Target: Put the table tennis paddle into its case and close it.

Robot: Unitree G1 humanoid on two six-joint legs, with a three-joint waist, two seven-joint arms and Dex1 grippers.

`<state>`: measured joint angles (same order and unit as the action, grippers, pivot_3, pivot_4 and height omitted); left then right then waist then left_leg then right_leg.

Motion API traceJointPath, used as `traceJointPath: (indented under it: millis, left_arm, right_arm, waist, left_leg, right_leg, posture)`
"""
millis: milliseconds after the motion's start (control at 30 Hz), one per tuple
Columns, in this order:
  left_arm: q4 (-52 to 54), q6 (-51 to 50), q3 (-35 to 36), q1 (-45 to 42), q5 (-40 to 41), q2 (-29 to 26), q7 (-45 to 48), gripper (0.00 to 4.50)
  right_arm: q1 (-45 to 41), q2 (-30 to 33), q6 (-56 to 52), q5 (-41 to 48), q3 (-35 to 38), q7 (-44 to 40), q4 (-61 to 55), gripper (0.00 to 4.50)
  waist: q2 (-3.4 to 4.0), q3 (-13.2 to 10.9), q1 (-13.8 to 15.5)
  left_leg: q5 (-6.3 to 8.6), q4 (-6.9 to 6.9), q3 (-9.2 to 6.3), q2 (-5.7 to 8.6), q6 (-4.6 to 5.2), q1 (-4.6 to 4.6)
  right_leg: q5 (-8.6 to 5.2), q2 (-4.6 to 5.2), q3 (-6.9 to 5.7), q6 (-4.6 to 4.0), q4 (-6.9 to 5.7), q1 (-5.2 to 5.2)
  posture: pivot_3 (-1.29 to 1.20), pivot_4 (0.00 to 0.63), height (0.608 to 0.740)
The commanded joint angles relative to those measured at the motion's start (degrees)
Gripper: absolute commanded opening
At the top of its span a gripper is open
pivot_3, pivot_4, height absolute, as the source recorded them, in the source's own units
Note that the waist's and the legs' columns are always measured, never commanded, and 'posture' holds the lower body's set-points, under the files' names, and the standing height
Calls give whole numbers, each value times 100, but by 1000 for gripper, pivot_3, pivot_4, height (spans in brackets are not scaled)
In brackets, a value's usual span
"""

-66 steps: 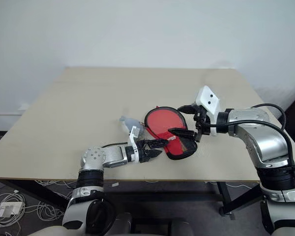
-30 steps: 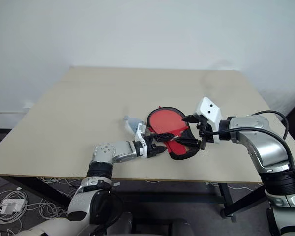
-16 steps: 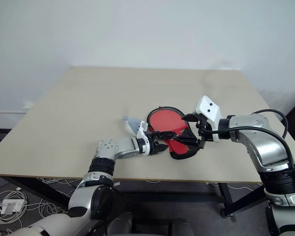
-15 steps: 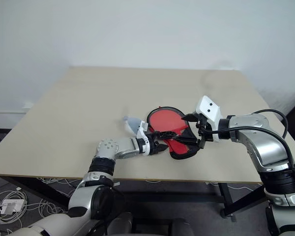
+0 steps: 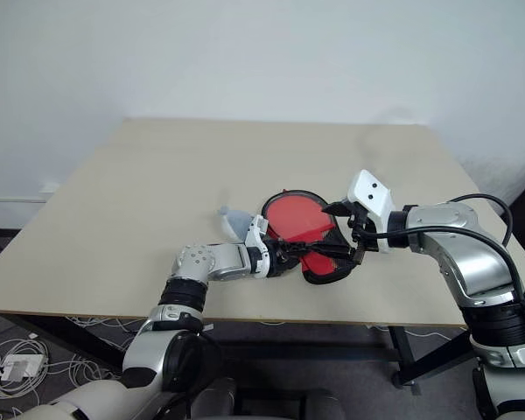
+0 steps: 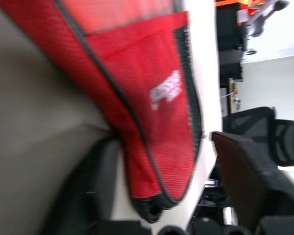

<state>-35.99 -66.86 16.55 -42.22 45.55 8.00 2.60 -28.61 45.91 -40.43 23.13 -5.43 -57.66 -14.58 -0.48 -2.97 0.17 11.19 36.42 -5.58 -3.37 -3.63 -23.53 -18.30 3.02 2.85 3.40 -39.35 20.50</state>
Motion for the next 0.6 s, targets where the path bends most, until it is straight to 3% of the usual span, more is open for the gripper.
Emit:
traceJointPath:
  millis: [33,167,400,600]
  left_arm:
    - [-345,-316,-138,2,-250,295,-182,1442]
    - [-362,-420,-170,49,-347,253,-177,19]
    - [-177,-521,-508,126,-599,92,134,19]
    - [606,-1475,-644,226,-490,-149,377,19]
  right_arm:
    - [-127,-27,-23,135,195,53,-214,4500]
    - [-137,-39,-44,170,185,89,-248,4500]
    - [-179,-66,-80,235,167,161,-284,4500]
    - [-180,-102,-54,223,141,193,-276,4500]
  waist:
    - [0,0,4]
    - [8,6,-1]
    - [12,8,-11]
    - [9,7,-24]
  left_leg:
    - [0,-4,0,0,0,0]
    - [0,-18,0,0,0,5]
    - [-1,-24,0,0,0,9]
    - [0,-37,0,0,0,1]
  right_leg:
    - [0,0,0,0,4,0]
    - [2,1,-1,2,27,-8]
    - [5,1,-1,8,33,-7]
    - [5,1,0,8,38,-2]
  posture:
    - [0,0,684]
    - [0,0,684]
    - [0,0,684]
    - [0,0,684]
